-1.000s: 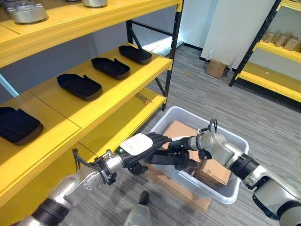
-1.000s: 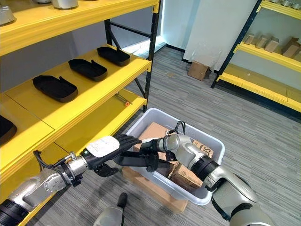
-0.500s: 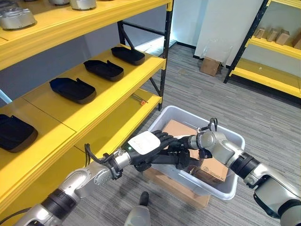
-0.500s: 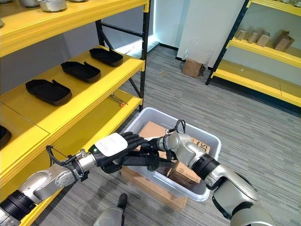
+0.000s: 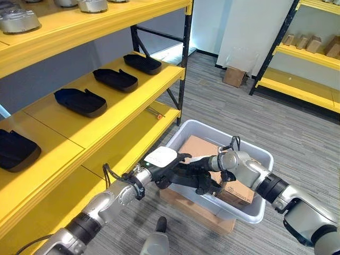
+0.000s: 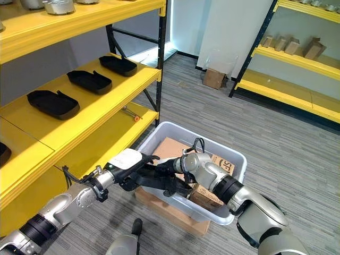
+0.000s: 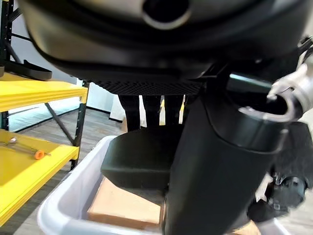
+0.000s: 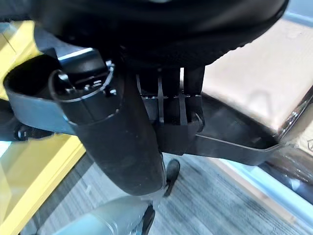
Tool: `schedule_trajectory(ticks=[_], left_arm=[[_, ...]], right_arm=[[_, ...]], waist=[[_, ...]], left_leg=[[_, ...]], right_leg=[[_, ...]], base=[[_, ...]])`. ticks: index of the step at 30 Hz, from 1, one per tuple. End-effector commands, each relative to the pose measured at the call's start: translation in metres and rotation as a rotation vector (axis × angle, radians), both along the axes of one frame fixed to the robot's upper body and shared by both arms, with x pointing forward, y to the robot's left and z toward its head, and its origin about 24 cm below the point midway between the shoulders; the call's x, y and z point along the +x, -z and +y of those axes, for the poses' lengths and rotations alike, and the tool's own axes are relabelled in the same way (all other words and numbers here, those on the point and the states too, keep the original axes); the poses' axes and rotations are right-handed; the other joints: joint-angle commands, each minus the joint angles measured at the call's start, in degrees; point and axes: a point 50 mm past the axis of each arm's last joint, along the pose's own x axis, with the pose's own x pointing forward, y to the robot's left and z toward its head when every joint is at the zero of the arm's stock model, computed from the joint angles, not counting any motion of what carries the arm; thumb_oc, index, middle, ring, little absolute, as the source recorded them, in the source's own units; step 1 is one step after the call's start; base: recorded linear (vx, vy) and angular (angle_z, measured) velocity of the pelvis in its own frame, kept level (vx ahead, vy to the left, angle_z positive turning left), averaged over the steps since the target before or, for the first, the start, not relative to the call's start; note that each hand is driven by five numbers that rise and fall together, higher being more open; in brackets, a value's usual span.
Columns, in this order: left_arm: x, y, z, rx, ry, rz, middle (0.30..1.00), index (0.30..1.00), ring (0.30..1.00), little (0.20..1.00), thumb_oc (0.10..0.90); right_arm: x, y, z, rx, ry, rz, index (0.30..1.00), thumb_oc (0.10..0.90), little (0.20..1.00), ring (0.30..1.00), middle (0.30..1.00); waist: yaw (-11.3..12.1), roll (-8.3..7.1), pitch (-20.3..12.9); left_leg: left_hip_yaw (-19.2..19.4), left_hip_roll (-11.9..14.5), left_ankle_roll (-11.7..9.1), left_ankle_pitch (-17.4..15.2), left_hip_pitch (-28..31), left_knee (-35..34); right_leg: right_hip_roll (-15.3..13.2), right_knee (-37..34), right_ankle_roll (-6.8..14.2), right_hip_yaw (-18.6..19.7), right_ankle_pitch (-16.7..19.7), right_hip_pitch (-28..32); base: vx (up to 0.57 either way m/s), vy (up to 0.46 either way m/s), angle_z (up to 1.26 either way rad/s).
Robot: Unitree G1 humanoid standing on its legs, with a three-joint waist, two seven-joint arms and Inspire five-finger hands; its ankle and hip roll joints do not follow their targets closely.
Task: Move parts from the plastic box to the shelf.
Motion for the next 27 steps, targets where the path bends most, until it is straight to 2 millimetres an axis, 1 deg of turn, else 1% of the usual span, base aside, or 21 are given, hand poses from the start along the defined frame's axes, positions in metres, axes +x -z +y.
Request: schedule_trajectory(ticks=[1,18,25,26,27], left_arm=[[0.0001,-0.0151,-0.0196,-0.076,0.077,-0.087,0.3,0.3,0.3,0.3,0.4],[-0.0004,-0.014,-0.0223,-0.058,0.106,-0.09,0.3,0.3,0.3,0.3,0.4],[0.0006,-0.0174,-0.0239,-0.062,0.112,-0.095,0.3,0.3,0.3,0.3,0.4],[0.0007,-0.0171,-0.0239,-0.061,0.11,-0.095,0.3,0.3,0.3,0.3,0.4],[0.0007,-0.0167,-0.0239,-0.061,0.11,-0.094,0.3,0.3,0.3,0.3,0.4]], right_arm=[[0.0143,-0.0664,0.0361,0.157,-0.136,-0.207,0.3,0.4,0.3,0.3,0.3],[0.0163,-0.0631,0.034,0.185,-0.106,-0.202,0.3,0.4,0.3,0.3,0.3],[0.0164,-0.06,0.0327,0.186,-0.096,-0.199,0.3,0.4,0.3,0.3,0.3],[0.0168,-0.0599,0.0323,0.195,-0.087,-0.21,0.322,0.416,0.322,0.322,0.322],[0.017,-0.0603,0.0325,0.197,-0.085,-0.214,0.437,0.498,0.437,0.437,0.437]], waist=[[0.3,-0.34,-4.1],[-0.5,0.1,-4.0],[-0.6,0.3,-3.9],[-0.7,0.31,-3.9],[-0.7,0.33,-3.9]], left_leg=[[-2.0,4.2,-3.4,-0.2,-1.4,-3.5],[-1.8,4.3,-3.4,-0.3,-1.0,-3.3],[-1.8,4.4,-3.4,-0.3,-1.0,-3.1],[-1.7,4.4,-3.4,-0.3,-1.0,-3.1],[-1.7,4.4,-3.4,-0.3,-1.0,-3.1]], right_leg=[[-2.1,2.3,0.6,0.6,6.9,-2.6],[-2.1,2.6,0.5,0.9,6.8,-3.0],[-2.2,2.7,0.5,0.9,6.9,-3.2],[-2.2,2.7,0.5,0.9,6.9,-3.1],[-2.3,2.7,0.5,0.9,6.9,-3.2]], base=[[0.01,-0.007,-0.04],[0.0,0.0,0.0],[0.0,0.0,0.0],[0.0,0.0,0.0],[0.0,0.0,0.0]])
